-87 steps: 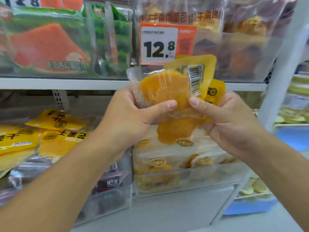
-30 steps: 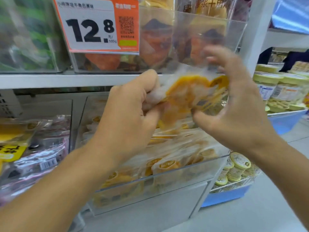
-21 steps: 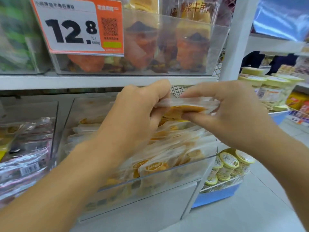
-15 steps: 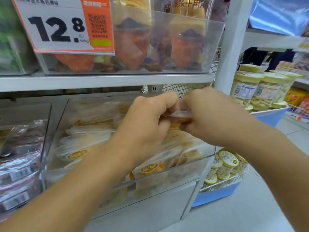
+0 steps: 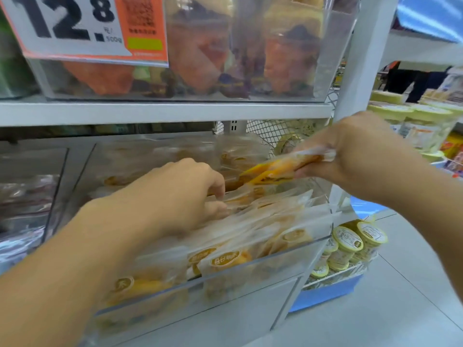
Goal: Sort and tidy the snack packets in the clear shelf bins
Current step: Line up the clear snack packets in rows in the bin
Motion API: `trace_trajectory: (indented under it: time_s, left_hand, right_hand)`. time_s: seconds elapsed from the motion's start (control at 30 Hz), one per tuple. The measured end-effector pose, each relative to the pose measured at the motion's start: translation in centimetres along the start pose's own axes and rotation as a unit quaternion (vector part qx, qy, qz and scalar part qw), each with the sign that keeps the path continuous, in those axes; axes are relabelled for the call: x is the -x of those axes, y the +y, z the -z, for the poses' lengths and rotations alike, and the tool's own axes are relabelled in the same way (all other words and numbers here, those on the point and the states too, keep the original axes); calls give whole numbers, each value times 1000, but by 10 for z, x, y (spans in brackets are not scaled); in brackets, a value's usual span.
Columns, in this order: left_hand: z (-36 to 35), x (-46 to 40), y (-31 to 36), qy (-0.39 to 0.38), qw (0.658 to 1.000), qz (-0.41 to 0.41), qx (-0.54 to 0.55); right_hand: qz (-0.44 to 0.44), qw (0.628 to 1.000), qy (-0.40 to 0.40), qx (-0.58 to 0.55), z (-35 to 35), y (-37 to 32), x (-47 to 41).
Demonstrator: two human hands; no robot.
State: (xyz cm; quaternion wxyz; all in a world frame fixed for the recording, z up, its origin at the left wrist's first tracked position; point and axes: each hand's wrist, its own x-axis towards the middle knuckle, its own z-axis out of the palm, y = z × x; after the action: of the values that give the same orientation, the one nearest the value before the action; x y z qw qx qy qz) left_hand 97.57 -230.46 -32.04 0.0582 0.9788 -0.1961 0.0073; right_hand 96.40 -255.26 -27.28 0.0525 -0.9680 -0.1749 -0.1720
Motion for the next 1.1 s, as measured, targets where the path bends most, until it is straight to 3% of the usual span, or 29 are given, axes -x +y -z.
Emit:
trace_trajectory:
  time_s: [0.1,0.3,0.53,0.6,0.83,0.97,1.1]
  left_hand:
    - [-4,0,-3,25,999,-6,-21]
    - [-11,0,-9,86,996,-12,-28]
    - [-18,-7,-13,-7,994,-106,-17]
    - [-20,-8,-16,-14,994,-98,-38]
    - [-29,-6,-23,77,992,-66,-70]
    - [-32,-4,-22,89,989,-65,-96]
    - [-31,-3,-21,85,991,-51,-93]
  right_hand:
    - [15,999,29,-17,16,-6,8]
    - [8,997,-30,70,0,-5,-2]
    - [20,990,-68,122,-46,-1,-28]
    - [12,988,-79,134,-58,0,-41]
    - [29,982,-106,153,-62,-1,-72]
    - [73,957,-152,235,-75,-3,-73]
    - [90,950,-174,241,-84,-9,-75]
